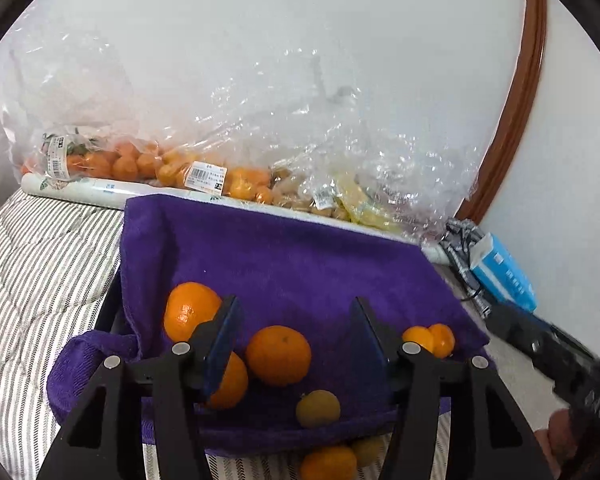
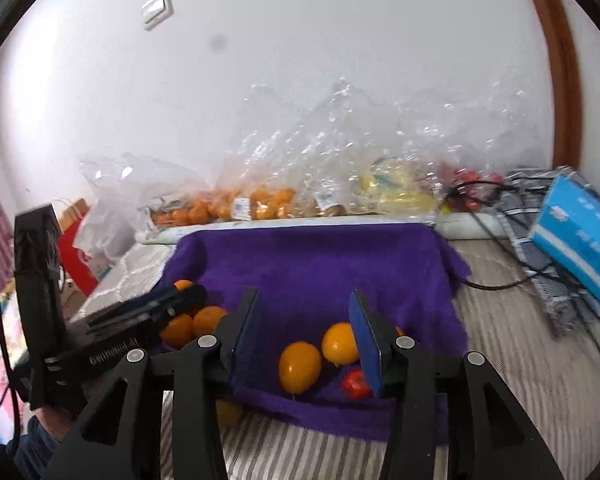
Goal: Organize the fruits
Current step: 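Open the left tool to drop its orange on the towel while the right tool releases its orange, then move the right tool toward the greenish fruit beside the towel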
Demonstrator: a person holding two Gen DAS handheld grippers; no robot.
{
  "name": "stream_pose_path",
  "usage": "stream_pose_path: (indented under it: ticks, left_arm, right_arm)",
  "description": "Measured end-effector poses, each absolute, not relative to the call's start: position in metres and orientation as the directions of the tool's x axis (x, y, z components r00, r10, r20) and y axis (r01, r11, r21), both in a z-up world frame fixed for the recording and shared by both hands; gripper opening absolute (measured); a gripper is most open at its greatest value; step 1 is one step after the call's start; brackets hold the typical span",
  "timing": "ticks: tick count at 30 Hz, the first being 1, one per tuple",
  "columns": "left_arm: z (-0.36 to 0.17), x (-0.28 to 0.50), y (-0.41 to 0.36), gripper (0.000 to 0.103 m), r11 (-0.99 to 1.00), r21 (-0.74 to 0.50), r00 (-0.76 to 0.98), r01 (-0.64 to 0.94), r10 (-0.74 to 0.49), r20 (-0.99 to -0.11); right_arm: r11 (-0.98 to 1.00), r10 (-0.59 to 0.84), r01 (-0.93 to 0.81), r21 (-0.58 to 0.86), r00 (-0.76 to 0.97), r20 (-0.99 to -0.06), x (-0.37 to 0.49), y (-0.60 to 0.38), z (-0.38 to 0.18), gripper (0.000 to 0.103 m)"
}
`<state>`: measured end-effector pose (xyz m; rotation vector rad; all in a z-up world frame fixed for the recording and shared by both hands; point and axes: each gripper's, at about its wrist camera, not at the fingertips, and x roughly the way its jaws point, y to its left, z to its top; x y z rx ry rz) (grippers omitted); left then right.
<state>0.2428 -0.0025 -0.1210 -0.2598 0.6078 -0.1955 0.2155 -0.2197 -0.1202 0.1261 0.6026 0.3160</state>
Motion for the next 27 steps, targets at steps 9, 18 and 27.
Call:
stream_pose_path:
  ticks: [9, 18, 27]
  left_arm:
    - [-0.094, 0.216, -0.009, 0.054, 0.962, -0.213, 0.821, 0.171, -0.258, -0.509]
    - [-0.102, 0.156, -0.001, 0.054, 0.979, -0.048, 0.811, 0.196, -0.189, -0.554]
    - [-0.129, 0.131, 0.050, 0.054, 0.985, -0.127, 0.776, 0.121, -0.173, -0.607]
  right_arm:
    - [0.974, 0.228, -0.179, 0.142, 0.791, -0.568, 0.166, -0.220, -0.098, 0.046]
    - [0.971, 0.231, -0.150, 0.185, 0.782, -0.579, 0.131, -0.221, -0.099, 0.046]
    - [0.971, 0.232, -0.154, 0.182, 0.774, -0.589, 0.109, -0.209, -0.111, 0.045]
